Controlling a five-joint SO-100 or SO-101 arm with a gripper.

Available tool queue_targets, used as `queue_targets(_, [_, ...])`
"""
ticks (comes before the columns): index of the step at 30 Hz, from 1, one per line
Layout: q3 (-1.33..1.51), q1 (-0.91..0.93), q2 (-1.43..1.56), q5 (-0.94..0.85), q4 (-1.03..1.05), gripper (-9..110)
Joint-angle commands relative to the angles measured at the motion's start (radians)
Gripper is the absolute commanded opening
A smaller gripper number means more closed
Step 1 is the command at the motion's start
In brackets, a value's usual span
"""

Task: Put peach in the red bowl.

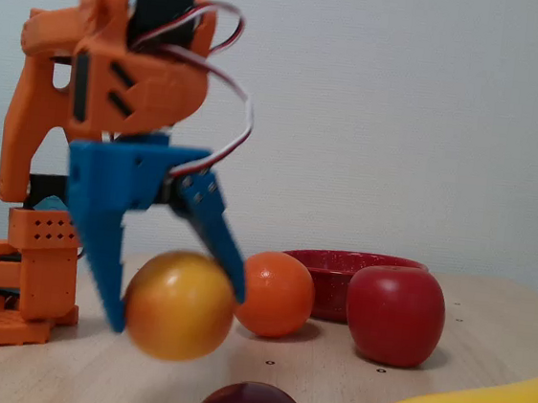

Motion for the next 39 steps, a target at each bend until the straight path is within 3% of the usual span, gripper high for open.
queue_targets(1, [-0.118, -0.044, 0.153, 0.054, 0.037, 0])
queue_targets(20, [-0.36, -0.376, 0.236, 0.307, 0.202, 0])
queue_targets(39, [-0.462, -0.954, 0.308, 0.606, 0.207, 0])
